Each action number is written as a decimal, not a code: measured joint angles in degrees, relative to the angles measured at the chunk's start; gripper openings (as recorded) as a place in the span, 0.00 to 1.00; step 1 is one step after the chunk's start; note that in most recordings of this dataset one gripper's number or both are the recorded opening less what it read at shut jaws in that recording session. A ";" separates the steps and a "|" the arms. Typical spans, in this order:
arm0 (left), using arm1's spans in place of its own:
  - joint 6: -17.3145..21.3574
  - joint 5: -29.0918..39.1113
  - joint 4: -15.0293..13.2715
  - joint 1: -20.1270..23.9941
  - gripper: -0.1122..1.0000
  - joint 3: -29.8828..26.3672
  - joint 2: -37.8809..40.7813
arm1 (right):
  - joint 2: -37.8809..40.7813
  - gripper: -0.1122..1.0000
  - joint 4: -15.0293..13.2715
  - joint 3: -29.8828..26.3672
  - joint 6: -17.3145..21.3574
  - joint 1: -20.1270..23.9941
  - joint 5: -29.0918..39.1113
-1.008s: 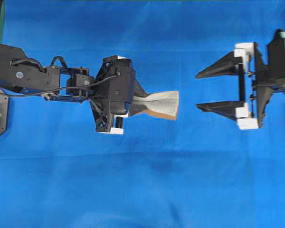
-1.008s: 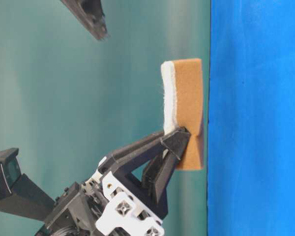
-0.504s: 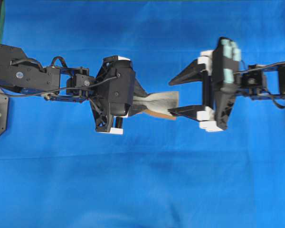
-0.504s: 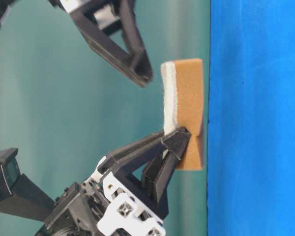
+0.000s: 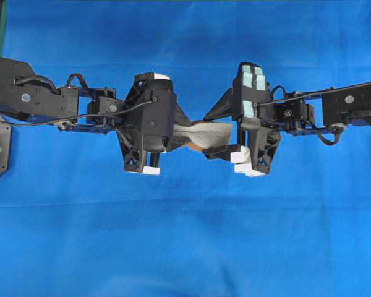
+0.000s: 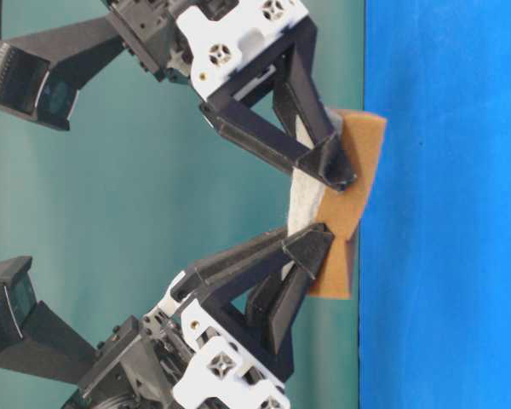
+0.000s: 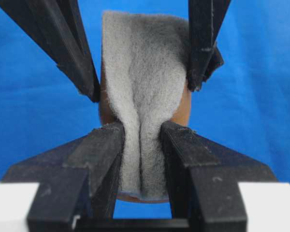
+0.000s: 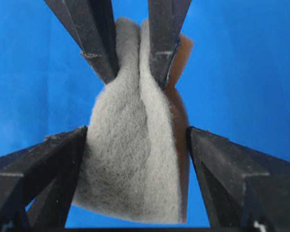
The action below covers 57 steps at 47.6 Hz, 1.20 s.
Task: Hand over the sponge with the left arm and wipe it with the right arm.
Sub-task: 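Move the right gripper in and grasp the sponge's far end, then open the left gripper and pull it back from the sponge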
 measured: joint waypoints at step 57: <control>-0.44 -7.65 0.00 -0.09 0.86 7.56 -7.29 | -0.97 0.36 -2.46 0.35 -1.14 -0.53 0.26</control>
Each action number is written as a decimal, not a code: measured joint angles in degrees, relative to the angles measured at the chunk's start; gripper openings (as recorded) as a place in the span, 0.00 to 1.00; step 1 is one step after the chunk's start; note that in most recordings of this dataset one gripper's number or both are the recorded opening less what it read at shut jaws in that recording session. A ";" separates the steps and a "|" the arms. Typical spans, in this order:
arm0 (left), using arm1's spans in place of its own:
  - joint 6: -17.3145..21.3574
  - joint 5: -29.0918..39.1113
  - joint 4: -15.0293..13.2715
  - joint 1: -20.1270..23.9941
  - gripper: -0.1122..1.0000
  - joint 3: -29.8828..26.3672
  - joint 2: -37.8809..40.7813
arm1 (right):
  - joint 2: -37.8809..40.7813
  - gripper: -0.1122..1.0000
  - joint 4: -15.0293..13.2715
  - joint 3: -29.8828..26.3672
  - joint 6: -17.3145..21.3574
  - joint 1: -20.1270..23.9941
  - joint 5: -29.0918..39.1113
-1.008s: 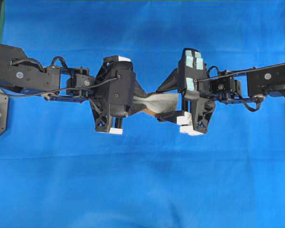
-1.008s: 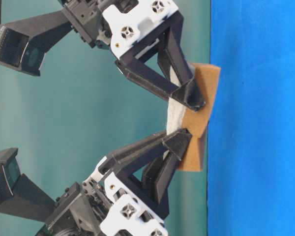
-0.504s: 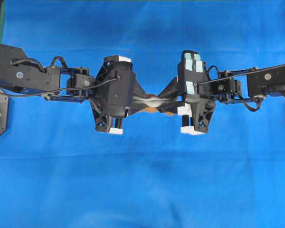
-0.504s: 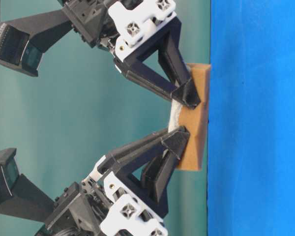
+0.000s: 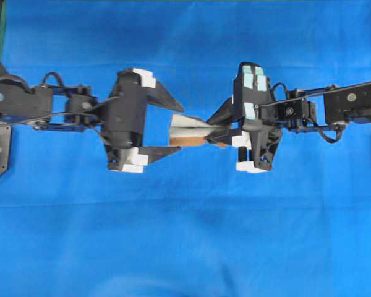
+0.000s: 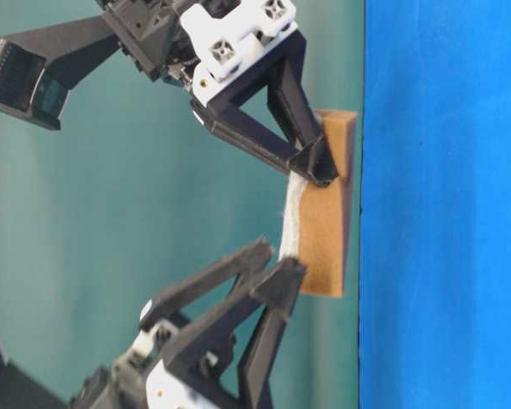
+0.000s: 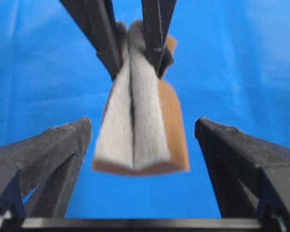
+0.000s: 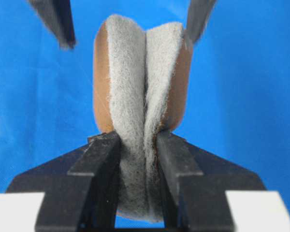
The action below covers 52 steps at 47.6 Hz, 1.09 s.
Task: Hand over the sponge with the left arm and wipe it with the right arm.
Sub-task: 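Open the left gripper and pull it back from the sponge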
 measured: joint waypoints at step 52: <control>-1.14 -6.77 0.00 -0.62 0.86 6.50 -6.50 | 18.63 0.35 -0.09 2.37 0.18 -0.97 -9.93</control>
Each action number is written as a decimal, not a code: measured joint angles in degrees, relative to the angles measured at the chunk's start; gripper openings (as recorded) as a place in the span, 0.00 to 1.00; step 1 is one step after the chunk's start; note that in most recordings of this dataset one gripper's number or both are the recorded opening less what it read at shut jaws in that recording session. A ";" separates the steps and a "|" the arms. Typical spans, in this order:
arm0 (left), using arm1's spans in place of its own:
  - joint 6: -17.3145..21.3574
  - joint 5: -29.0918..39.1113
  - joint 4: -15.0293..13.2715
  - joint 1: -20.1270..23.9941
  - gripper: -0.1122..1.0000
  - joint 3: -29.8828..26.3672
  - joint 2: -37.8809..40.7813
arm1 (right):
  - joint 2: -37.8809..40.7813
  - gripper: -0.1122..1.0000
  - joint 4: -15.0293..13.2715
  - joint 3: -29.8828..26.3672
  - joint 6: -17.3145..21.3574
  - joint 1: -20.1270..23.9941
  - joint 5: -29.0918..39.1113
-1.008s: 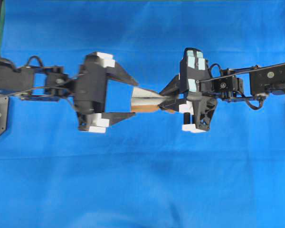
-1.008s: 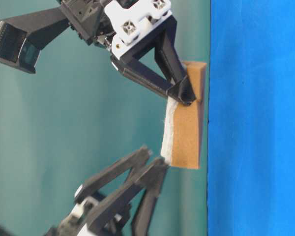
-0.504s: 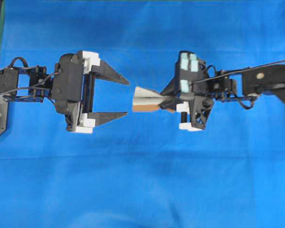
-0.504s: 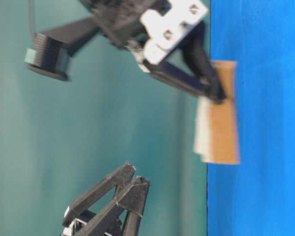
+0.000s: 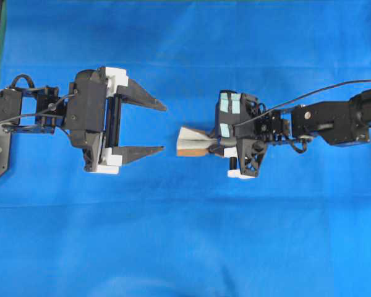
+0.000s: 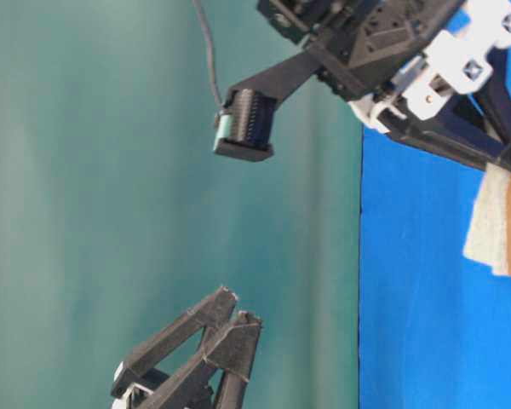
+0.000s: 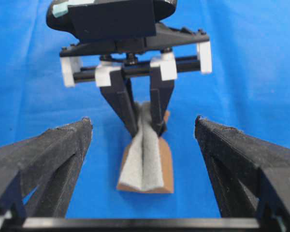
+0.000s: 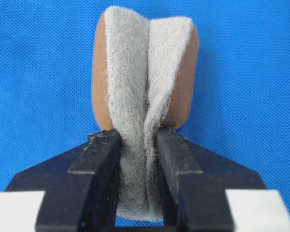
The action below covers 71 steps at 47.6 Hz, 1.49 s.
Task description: Hand over the sponge with the left arm and wipe it with the right arm.
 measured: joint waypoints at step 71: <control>-0.79 0.09 0.00 0.00 0.86 0.00 0.00 | -0.97 0.34 -1.58 0.88 -2.64 -5.89 0.53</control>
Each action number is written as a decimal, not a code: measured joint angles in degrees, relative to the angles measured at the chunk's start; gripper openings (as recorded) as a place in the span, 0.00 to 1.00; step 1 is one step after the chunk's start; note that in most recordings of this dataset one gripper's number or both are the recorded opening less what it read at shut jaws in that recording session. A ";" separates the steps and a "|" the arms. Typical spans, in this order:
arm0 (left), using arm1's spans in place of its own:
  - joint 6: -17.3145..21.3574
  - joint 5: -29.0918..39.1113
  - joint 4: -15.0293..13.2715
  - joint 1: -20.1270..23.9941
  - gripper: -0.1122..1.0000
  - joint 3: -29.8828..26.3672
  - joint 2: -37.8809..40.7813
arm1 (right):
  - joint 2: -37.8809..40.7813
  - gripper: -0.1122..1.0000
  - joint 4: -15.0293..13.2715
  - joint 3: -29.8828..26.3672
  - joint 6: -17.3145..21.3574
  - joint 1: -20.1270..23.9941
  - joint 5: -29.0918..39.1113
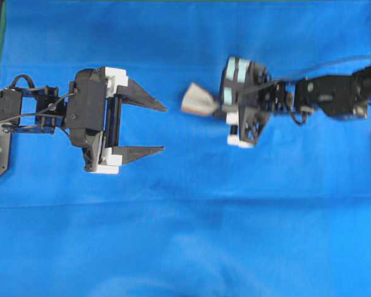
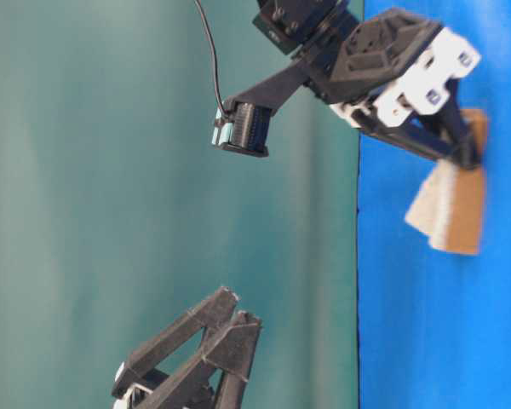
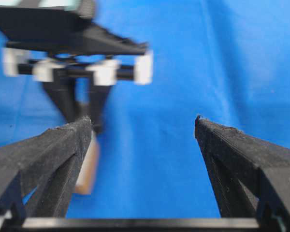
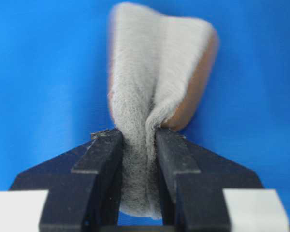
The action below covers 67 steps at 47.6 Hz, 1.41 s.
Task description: Hand over the sponge with the left arm and wipe it with the right arm.
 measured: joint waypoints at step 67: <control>-0.44 -0.09 0.00 -0.09 0.86 0.00 0.00 | -1.85 0.34 -8.44 0.26 3.87 -8.17 0.44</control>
